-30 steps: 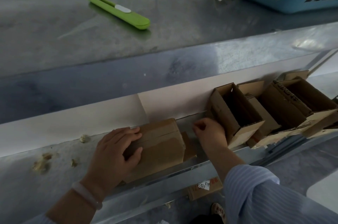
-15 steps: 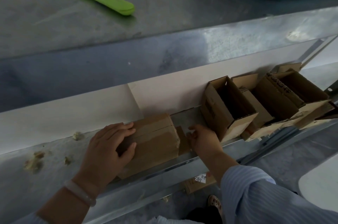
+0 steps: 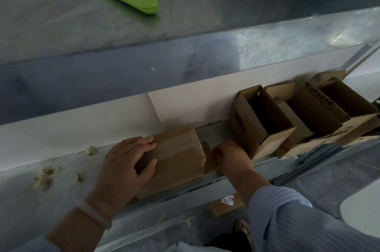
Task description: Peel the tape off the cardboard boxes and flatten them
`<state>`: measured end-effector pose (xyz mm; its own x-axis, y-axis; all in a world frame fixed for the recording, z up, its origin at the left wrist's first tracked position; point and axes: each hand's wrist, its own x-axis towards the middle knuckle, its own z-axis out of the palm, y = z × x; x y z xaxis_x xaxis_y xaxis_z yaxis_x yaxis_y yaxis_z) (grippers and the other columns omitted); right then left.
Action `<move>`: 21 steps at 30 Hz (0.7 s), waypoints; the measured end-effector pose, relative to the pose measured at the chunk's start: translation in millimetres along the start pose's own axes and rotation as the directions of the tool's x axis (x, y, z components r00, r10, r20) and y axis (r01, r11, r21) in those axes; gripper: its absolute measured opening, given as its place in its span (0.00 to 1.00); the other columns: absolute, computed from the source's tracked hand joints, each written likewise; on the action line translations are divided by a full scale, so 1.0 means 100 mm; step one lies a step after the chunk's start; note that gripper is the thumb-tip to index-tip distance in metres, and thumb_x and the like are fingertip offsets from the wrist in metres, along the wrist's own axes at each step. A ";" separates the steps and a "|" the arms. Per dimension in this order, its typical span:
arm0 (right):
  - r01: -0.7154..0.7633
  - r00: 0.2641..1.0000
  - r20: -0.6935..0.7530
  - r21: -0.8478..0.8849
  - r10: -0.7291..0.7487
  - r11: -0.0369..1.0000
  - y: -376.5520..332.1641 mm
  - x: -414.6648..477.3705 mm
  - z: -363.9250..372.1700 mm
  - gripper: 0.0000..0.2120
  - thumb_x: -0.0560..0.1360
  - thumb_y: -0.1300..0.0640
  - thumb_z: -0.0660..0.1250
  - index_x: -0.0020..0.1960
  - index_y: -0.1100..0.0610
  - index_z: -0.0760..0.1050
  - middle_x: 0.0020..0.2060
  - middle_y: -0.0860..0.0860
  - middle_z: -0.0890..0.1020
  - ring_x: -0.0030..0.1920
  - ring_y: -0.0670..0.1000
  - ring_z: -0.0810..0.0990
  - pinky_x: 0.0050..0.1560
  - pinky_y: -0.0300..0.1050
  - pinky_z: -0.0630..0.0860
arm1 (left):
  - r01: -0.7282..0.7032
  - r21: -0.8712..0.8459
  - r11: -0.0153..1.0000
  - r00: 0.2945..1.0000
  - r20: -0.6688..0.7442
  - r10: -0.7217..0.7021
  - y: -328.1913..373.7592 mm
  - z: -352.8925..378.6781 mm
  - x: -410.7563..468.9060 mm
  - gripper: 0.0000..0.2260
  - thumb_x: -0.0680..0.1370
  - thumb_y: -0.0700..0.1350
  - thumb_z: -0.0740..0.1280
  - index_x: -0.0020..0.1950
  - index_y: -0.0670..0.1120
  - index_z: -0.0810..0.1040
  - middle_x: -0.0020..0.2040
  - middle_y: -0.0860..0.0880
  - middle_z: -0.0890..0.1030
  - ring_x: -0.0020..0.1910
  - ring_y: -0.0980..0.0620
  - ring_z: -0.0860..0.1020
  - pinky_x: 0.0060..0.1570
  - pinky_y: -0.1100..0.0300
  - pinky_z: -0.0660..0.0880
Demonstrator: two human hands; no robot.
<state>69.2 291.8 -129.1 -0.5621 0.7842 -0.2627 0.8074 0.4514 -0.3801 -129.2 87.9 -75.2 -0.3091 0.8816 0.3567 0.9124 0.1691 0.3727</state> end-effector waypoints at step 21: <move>-0.123 0.987 -0.088 0.092 0.132 0.988 0.00 0.04 -0.12 0.07 0.80 0.54 0.63 0.55 0.52 0.77 0.57 0.53 0.74 0.52 0.53 0.76 0.53 0.44 0.73 | 0.007 -0.009 1.000 1.000 0.015 -0.007 0.00 -0.02 0.01 0.19 0.74 0.57 0.63 0.58 0.49 0.81 0.61 0.60 0.76 0.62 0.64 0.70 0.67 0.71 0.58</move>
<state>68.6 300.1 -119.4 -0.4331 0.8711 -0.2317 0.8506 0.3099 -0.4248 -129.8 88.0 -73.2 -0.3116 0.8869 0.3411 0.9077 0.1716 0.3830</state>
